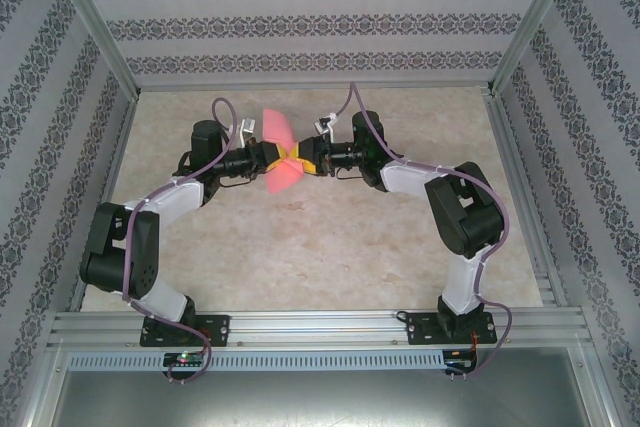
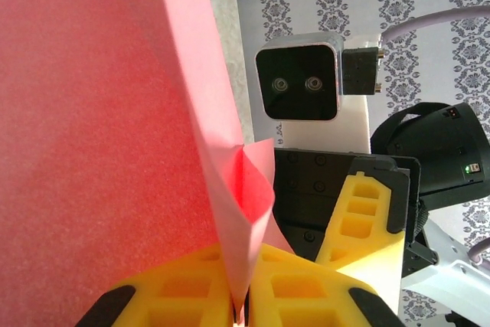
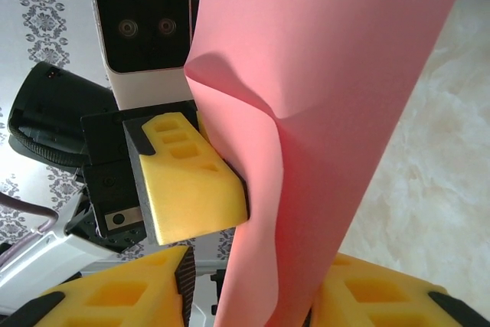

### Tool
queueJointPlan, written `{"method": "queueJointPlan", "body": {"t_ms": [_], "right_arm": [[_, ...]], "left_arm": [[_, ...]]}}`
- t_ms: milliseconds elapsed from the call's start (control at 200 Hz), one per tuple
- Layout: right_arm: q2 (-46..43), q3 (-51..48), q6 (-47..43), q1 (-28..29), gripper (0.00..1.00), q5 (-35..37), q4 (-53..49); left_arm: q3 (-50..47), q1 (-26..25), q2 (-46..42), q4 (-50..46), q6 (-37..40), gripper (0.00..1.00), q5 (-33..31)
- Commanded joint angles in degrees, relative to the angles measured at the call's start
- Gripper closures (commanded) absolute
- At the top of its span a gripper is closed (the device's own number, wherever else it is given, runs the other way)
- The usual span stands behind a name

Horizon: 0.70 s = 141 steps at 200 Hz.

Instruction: Fold a paper plane with a square sheet of paper (pick it up from the middle)

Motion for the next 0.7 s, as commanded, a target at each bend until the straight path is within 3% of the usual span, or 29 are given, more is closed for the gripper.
{"method": "queueJointPlan", "body": {"t_ms": [0, 699], "right_arm": [[-1.08, -1.18, 0.25, -0.86, 0.59, -0.97, 1.83], [-1.82, -1.45, -1.71, -1.31, 0.74, -0.91, -1.27]], "left_arm": [[0.62, -0.48, -1.44, -1.07, 1.82, 0.86, 1.77], [-0.15, -0.54, -0.75, -5.2, 4.95, 0.86, 2.58]]}}
